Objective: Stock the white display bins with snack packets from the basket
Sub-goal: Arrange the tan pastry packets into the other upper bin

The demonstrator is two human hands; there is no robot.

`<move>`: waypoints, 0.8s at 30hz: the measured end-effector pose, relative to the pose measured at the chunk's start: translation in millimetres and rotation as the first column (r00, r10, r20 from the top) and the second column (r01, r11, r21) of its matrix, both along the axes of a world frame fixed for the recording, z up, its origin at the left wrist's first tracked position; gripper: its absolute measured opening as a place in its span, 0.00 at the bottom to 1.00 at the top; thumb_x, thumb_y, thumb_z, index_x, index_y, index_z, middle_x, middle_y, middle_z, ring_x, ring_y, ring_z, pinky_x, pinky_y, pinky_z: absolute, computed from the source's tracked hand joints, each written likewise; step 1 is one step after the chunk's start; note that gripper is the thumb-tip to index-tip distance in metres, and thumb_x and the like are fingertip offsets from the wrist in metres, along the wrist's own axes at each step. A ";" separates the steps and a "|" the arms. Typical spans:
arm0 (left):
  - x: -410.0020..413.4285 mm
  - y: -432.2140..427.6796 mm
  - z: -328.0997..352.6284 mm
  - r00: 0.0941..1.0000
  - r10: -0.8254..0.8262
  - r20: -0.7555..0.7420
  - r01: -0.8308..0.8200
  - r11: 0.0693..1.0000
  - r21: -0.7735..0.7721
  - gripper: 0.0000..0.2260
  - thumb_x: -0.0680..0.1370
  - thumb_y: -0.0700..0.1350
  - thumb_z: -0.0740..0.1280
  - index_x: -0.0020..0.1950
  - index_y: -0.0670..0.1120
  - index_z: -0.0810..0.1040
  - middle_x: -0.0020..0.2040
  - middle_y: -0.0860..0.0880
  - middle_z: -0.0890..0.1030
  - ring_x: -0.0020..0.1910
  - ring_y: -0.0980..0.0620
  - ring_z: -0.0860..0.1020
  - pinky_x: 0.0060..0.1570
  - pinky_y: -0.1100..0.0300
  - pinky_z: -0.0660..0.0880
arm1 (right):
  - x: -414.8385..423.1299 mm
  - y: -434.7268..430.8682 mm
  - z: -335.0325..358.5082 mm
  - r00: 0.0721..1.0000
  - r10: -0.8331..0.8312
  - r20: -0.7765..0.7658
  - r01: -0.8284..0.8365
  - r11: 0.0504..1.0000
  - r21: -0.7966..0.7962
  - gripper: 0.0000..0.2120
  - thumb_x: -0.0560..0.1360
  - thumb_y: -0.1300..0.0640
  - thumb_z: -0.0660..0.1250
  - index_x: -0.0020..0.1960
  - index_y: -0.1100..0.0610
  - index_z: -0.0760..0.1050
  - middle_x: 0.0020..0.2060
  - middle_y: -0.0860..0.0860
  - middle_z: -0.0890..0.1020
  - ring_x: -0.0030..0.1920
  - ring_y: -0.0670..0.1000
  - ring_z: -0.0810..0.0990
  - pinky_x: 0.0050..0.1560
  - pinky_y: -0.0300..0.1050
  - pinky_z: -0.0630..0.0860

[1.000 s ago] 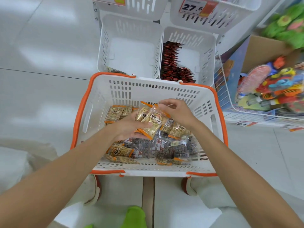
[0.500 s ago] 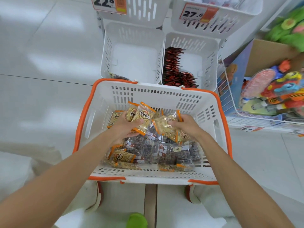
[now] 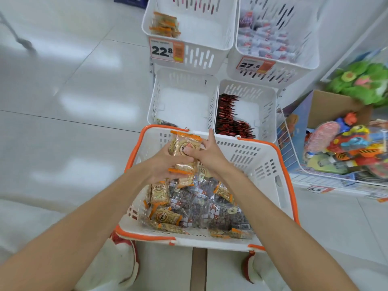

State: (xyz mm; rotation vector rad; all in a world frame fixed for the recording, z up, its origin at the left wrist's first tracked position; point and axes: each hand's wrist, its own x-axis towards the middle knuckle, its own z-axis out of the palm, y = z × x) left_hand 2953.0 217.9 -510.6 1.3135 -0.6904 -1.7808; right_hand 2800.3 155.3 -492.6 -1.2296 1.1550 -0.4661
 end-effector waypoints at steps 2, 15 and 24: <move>9.5 -4.6 15.5 0.995 0.000 0.099 0.006 0.998 -0.059 0.34 0.66 0.40 0.80 0.68 0.55 0.70 0.60 0.49 0.81 0.58 0.48 0.81 0.58 0.41 0.76 | 14.4 -0.8 11.3 1.000 -0.028 -0.009 0.028 1.000 -0.005 0.51 0.72 0.54 0.75 0.80 0.53 0.40 0.74 0.52 0.64 0.68 0.52 0.69 0.56 0.43 0.70; 78.9 -94.1 144.1 0.968 -0.158 0.195 0.216 0.922 -0.322 0.29 0.70 0.34 0.73 0.69 0.45 0.70 0.61 0.37 0.78 0.59 0.39 0.78 0.60 0.44 0.75 | 67.2 -94.6 139.0 0.910 0.267 0.318 -0.277 0.961 -0.015 0.25 0.72 0.59 0.71 0.67 0.65 0.73 0.64 0.63 0.77 0.61 0.59 0.77 0.67 0.56 0.70; 130.8 -217.1 211.3 0.927 0.075 0.367 0.110 0.882 -0.458 0.39 0.60 0.41 0.78 0.69 0.50 0.68 0.59 0.42 0.81 0.57 0.43 0.81 0.58 0.42 0.77 | 127.3 -215.5 205.5 0.866 0.332 0.374 -0.312 0.943 -0.114 0.16 0.75 0.63 0.67 0.62 0.60 0.76 0.57 0.58 0.81 0.53 0.55 0.81 0.61 0.54 0.76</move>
